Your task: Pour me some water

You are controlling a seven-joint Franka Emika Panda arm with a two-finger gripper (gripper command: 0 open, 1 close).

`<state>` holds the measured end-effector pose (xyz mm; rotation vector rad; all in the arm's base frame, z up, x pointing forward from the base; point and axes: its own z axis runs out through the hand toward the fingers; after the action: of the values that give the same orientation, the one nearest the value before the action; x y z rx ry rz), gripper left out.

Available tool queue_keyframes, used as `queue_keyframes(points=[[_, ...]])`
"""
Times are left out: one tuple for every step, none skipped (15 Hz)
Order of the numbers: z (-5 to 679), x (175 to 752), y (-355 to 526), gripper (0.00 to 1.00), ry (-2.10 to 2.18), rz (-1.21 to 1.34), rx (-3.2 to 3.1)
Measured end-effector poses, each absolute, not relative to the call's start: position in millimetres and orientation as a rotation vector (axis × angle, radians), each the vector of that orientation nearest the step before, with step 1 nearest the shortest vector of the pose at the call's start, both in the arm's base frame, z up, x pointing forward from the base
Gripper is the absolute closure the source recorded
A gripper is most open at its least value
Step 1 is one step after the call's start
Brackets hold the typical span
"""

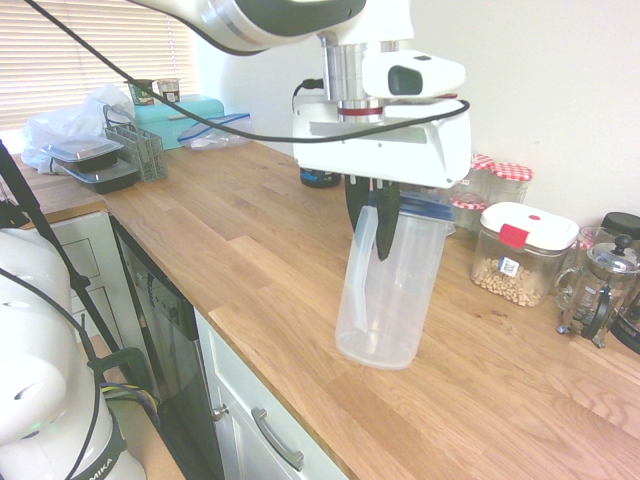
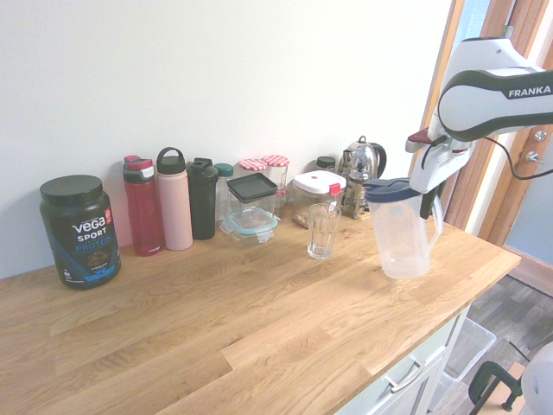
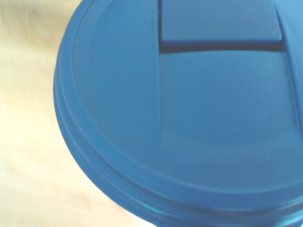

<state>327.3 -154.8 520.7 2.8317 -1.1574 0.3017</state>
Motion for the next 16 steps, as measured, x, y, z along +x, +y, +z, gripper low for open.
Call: queue_keyframes(points=[[516.7,326.5,-156.1,1.00,-1.203,0.361,2.831],[512.7,324.4,-157.9,1.00,-1.251,0.422,2.825],[507.5,321.3,-158.7,1.00,-1.300,0.481,2.814],[501.4,316.3,-158.3,1.00,-1.350,0.534,2.797],[495.9,309.7,-156.3,1.00,-1.409,0.577,2.774],[492.8,301.4,-152.6,1.00,-1.458,0.609,2.748],[492.0,291.9,-147.1,1.00,-1.490,0.635,2.724],[497.7,283.5,-141.1,1.00,-1.503,0.658,2.709],[511.0,276.8,-133.4,1.00,-1.506,0.675,2.709],[521.8,270.6,-122.4,1.00,-1.496,0.678,2.717],[529.9,265.2,-108.5,1.00,-1.480,0.676,2.731],[536.0,260.3,-91.2,1.00,-1.460,0.668,2.745],[540.4,256.1,-69.8,1.00,-1.434,0.656,2.760],[543.6,252.4,-45.6,1.00,-1.395,0.649,2.781],[545.5,249.3,-18.6,1.00,-1.344,0.649,2.806],[545.4,246.8,12.2,1.00,-1.296,0.655,2.828]])
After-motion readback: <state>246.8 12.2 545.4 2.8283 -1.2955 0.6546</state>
